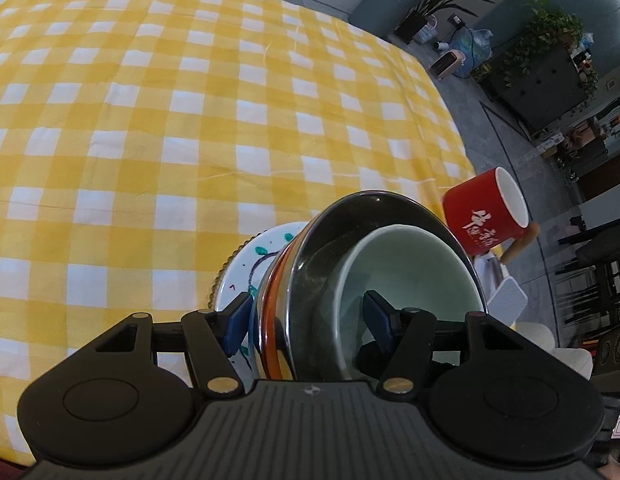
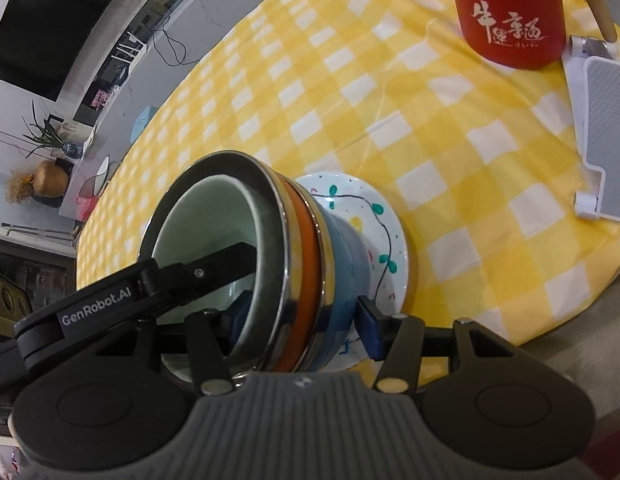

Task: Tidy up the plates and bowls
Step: 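Lift the bowl stack with both grippers and carry it over the stacked plates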

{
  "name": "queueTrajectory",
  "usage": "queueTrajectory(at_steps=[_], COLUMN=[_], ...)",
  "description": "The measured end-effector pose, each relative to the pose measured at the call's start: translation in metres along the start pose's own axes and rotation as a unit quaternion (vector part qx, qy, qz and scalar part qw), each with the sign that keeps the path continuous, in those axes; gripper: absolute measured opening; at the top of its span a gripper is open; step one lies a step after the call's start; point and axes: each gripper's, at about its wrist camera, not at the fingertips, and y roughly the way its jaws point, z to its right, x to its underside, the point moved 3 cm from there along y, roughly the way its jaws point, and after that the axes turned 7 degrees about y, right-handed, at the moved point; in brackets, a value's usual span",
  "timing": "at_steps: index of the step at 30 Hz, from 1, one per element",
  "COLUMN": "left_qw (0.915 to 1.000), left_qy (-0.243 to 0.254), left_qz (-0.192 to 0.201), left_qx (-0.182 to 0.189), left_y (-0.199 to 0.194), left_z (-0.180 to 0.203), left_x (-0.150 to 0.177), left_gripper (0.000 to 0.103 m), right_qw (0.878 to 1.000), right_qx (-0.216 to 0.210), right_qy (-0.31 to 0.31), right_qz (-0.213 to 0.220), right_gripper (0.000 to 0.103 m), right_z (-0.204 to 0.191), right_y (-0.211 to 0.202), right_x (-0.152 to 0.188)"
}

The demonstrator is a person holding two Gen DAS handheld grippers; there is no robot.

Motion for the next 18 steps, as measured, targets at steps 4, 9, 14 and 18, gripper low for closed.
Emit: queueTrajectory(at_steps=[4, 9, 14, 18], left_qw=[0.9999, 0.9995, 0.9968, 0.9892], left_qy=[0.011, 0.018, 0.059, 0.105], left_qz=[0.005, 0.022, 0.047, 0.08], left_qx=[-0.002, -0.01, -0.028, -0.063], left_y=[-0.002, -0.004, -0.008, -0.019], left_z=[0.002, 0.001, 0.007, 0.017], left_x=[0.002, 0.002, 0.004, 0.007], left_gripper=[0.069, 0.069, 0.07, 0.076], right_qw=[1.0, 1.0, 0.998, 0.994], right_qx=[0.003, -0.004, -0.003, 0.006], right_qy=[-0.013, -0.02, -0.055, -0.086], right_qz=[0.004, 0.013, 0.036, 0.066], right_gripper=[0.054, 0.055, 0.056, 0.06], right_z=[-0.001, -0.003, -0.007, -0.008], right_y=[0.001, 0.009, 0.008, 0.004], right_x=[0.001, 0.0, 0.003, 0.006])
